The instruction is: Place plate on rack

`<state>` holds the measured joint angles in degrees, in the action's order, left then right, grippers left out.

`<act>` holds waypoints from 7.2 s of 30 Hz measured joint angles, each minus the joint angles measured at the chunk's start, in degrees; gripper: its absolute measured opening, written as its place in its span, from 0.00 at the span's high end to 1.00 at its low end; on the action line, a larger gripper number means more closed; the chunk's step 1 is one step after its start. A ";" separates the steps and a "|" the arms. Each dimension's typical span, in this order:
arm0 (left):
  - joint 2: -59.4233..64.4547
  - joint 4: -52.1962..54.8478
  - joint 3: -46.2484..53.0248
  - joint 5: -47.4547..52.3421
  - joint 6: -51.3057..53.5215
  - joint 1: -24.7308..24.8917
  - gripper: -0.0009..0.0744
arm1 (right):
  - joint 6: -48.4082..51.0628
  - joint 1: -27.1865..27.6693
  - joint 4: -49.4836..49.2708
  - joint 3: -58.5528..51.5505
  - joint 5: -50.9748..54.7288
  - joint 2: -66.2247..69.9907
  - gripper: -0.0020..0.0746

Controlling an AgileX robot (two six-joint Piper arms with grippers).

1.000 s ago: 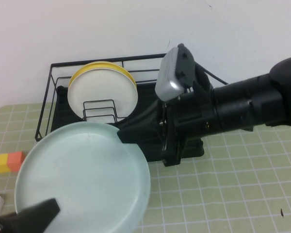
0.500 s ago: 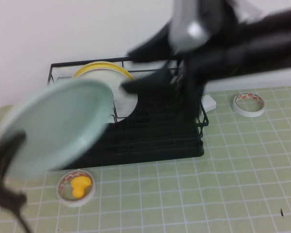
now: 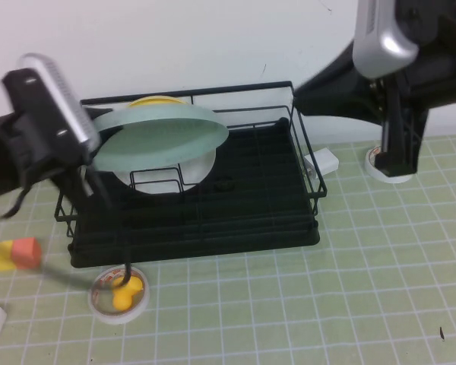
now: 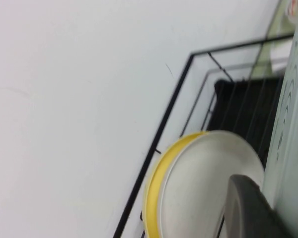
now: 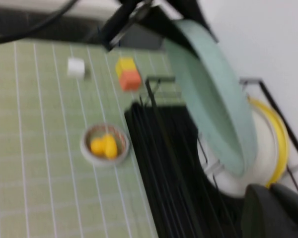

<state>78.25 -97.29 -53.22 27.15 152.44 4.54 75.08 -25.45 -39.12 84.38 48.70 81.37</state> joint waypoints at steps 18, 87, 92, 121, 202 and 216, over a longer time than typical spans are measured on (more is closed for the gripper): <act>27.84 0.00 -20.59 -1.75 8.25 0.08 0.86 | -11.92 0.12 10.65 0.00 -0.16 0.00 0.98; -64.10 2.93 43.40 -14.68 -62.27 0.08 0.99 | -56.40 0.12 40.22 -64.72 -10.57 -61.57 0.98; -64.35 2.81 44.72 -14.68 -62.27 0.08 0.99 | -56.40 0.12 40.22 -64.75 -10.57 -61.57 0.98; -79.06 0.26 45.97 -25.26 -64.32 0.08 0.99 | -56.54 0.12 40.22 -64.75 -10.57 -61.57 0.98; -79.06 91.81 54.23 -8.87 -151.09 0.08 0.99 | -56.53 27.07 32.71 -85.11 -27.25 -82.05 0.98; -79.06 91.81 54.23 -8.87 -151.00 0.08 0.99 | -60.51 27.11 32.71 -85.21 -27.52 -82.05 0.98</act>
<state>-0.81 -5.48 1.01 18.28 1.45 4.62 14.57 1.66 -6.41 -0.83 21.18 -0.68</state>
